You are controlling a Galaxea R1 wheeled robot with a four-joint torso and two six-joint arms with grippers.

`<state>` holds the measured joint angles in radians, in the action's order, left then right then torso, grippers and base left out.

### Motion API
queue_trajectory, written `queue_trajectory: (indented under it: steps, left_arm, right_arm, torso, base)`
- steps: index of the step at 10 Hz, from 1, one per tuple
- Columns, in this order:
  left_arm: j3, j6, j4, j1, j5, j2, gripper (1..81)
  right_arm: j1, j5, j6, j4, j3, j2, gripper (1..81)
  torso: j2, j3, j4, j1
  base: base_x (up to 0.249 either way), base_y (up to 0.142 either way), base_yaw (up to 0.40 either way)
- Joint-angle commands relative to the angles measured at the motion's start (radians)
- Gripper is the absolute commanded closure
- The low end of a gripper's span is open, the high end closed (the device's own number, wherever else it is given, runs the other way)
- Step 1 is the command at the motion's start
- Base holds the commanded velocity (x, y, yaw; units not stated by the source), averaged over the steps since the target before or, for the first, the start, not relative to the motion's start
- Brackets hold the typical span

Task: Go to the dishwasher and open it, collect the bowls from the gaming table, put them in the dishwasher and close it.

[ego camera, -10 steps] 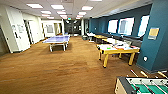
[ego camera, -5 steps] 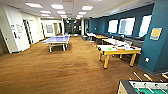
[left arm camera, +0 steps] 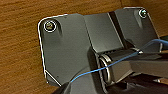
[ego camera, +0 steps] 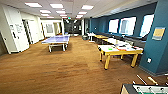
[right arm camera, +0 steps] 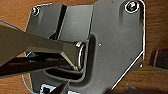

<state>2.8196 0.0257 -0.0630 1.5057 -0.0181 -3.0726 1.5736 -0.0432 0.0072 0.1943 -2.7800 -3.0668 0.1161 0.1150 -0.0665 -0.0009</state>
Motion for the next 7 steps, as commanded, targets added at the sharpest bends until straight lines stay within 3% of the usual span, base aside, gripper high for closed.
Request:
queue_trajectory:
  steps: [1,7]
  left_arm:
    - [0.001,0.002,0.006,-0.055,0.053,0.0,1.0]
    - [0.001,0.002,0.006,-0.057,0.053,0.001,1.0]
  right_arm:
    - [-0.049,0.048,-0.003,0.002,0.004,-0.005,1.0]
    - [-0.045,0.048,-0.001,0.001,0.004,-0.003,1.0]
  torso:
    - [0.0,0.0,0.0,0.001]
    - [0.0,0.0,0.0,0.001]
  base:
    - [0.133,0.0,0.0]
    - [0.133,0.0,0.0]
